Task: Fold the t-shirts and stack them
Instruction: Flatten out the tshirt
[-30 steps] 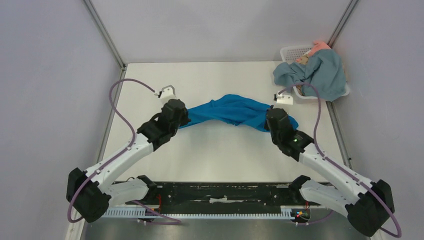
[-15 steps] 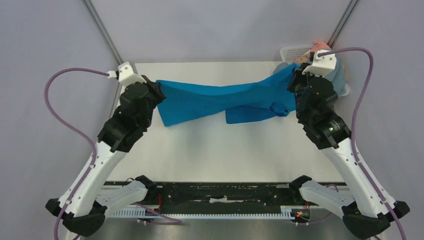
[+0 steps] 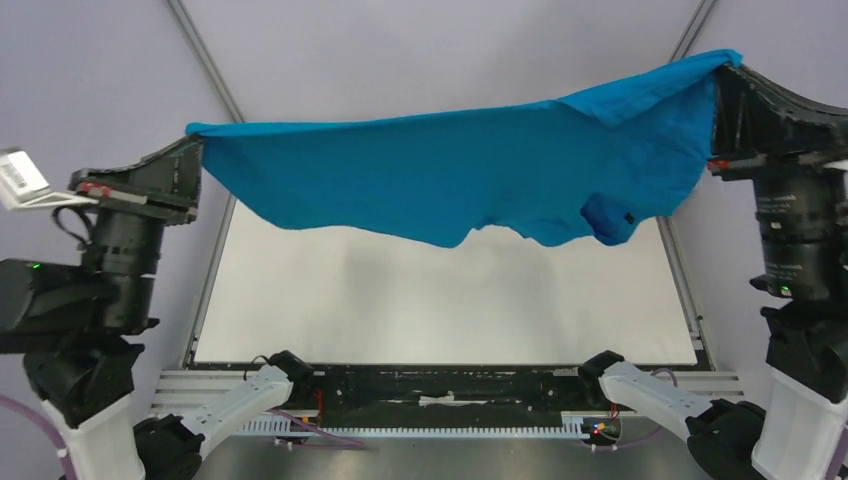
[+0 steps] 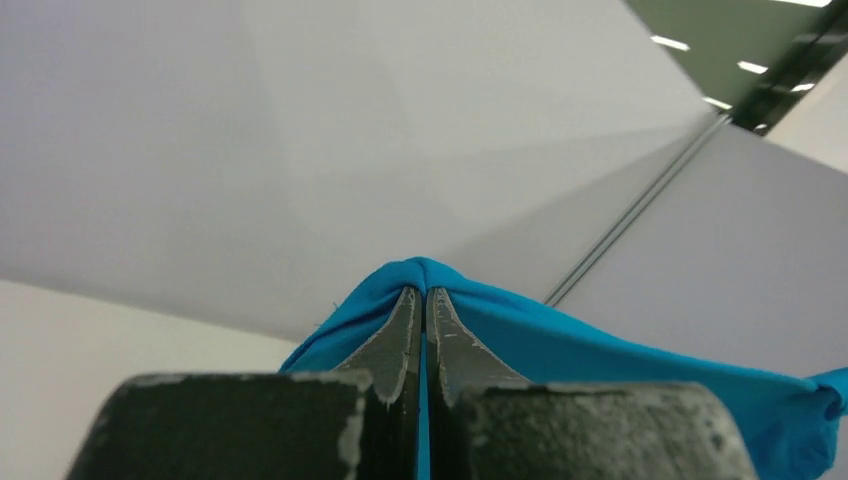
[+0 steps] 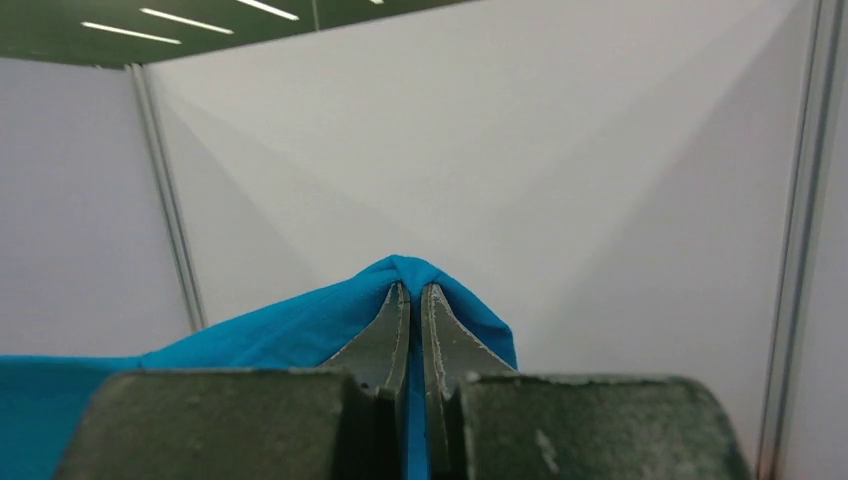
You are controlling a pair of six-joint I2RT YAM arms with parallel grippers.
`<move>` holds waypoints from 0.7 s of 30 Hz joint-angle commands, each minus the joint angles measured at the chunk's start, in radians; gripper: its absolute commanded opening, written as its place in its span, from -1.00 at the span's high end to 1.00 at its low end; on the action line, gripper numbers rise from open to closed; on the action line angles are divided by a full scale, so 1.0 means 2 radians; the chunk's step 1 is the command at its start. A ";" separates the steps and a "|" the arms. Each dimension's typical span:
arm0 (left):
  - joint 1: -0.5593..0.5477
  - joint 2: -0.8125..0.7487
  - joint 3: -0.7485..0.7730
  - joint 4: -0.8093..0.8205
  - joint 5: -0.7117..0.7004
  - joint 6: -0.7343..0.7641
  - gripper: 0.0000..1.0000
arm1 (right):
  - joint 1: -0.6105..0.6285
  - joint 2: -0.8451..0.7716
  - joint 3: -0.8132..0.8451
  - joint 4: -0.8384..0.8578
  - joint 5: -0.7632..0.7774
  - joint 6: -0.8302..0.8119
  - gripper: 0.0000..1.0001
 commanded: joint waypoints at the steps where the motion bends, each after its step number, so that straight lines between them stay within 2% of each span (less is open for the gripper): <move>1: 0.002 0.008 0.061 -0.025 0.037 0.036 0.95 | -0.001 -0.005 0.025 0.007 -0.052 -0.014 1.00; 5: 0.002 0.023 0.075 -0.027 0.039 0.041 0.95 | -0.001 -0.009 0.020 0.020 -0.045 -0.022 1.00; 9: 0.002 0.059 0.063 -0.025 -0.020 0.048 0.95 | -0.001 0.005 -0.019 0.036 -0.009 -0.039 1.00; 11: 0.002 0.086 0.041 -0.015 -0.072 0.059 0.95 | -0.001 0.016 -0.060 0.054 0.031 -0.046 1.00; 15: 0.005 0.172 -0.021 0.011 -0.248 0.078 0.95 | -0.001 0.060 -0.149 0.112 0.143 -0.076 1.00; 16: 0.012 0.204 -0.030 0.013 -0.272 0.077 0.95 | -0.002 0.087 -0.164 0.122 0.166 -0.080 1.00; 18: 0.051 0.267 -0.050 0.006 -0.237 0.052 0.95 | -0.008 0.133 -0.201 0.146 0.200 -0.084 0.94; 19: 0.079 0.297 -0.059 0.002 -0.206 0.033 0.95 | -0.016 0.158 -0.220 0.162 0.198 -0.079 0.99; 21: 0.123 0.365 -0.071 0.004 -0.153 -0.004 0.95 | -0.032 0.209 -0.252 0.184 0.179 -0.053 0.94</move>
